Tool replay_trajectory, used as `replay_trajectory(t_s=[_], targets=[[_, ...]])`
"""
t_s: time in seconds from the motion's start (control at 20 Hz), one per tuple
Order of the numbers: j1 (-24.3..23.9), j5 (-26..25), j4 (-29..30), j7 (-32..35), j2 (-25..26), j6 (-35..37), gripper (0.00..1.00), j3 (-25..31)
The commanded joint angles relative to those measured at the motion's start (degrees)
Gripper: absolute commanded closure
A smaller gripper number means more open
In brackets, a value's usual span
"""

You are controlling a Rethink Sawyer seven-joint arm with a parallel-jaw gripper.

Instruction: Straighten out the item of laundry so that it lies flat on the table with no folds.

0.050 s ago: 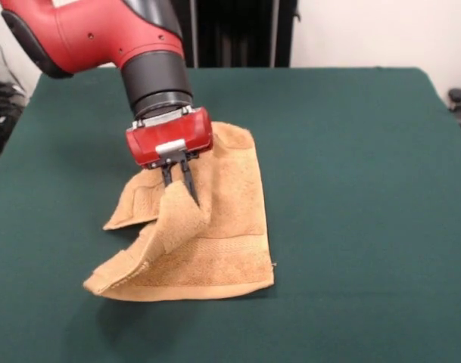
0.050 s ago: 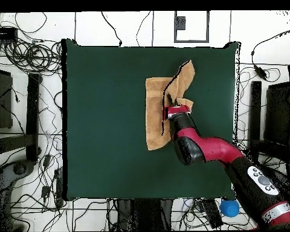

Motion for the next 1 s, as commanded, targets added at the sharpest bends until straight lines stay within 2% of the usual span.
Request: replay_trajectory(t_s=[0.05,0.45,0.6,1.0], targets=[[1.0,-1.2,2.5,10.3,2.3,6.3,0.00,6.9],[-0.1,-1.3,2.7,9.7,3.6,7.2,0.00,8.1],[0.2,0.3,3.4,9.5,2.7,7.6,0.00,7.8],[-5.8,2.6,5.3,5.0,6.3,19.5,0.00,13.9]])
